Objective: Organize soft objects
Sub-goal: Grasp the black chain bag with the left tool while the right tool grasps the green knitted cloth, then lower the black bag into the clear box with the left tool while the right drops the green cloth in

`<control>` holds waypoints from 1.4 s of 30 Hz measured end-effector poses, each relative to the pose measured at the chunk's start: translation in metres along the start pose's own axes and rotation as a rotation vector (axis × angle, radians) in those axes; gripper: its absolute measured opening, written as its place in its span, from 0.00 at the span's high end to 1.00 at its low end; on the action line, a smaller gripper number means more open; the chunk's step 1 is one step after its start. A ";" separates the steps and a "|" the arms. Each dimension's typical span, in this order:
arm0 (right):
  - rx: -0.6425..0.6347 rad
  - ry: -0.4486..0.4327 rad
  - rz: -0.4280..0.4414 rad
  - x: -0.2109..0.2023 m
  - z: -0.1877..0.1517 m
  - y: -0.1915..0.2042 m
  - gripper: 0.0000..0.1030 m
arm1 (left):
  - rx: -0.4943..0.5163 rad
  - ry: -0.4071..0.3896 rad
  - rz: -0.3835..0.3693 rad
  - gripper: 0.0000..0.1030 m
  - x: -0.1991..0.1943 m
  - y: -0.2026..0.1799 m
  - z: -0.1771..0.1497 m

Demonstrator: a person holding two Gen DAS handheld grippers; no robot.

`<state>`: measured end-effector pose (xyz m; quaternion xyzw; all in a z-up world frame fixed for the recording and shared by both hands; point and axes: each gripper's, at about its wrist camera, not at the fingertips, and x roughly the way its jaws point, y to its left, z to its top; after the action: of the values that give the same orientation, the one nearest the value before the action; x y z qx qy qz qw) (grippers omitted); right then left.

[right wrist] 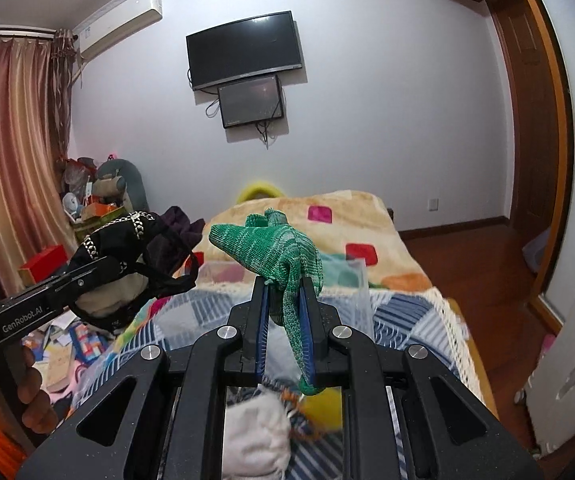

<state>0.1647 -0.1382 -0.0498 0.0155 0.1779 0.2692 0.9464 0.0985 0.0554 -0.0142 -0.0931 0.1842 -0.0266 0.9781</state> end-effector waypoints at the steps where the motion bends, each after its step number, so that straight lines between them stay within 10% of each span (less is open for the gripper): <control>1: -0.006 0.000 -0.007 0.004 0.002 0.000 0.87 | 0.000 0.007 0.007 0.80 0.006 0.001 0.002; 32: -0.088 0.445 -0.068 0.133 -0.022 -0.009 0.87 | 0.080 0.464 0.097 0.77 0.179 0.008 -0.025; 42: -0.083 0.452 -0.021 0.122 -0.020 -0.011 0.65 | 0.083 0.410 0.097 0.46 0.151 0.003 -0.015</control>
<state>0.2601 -0.0856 -0.1100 -0.0859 0.3743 0.2631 0.8851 0.2330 0.0430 -0.0825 -0.0366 0.3824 -0.0055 0.9232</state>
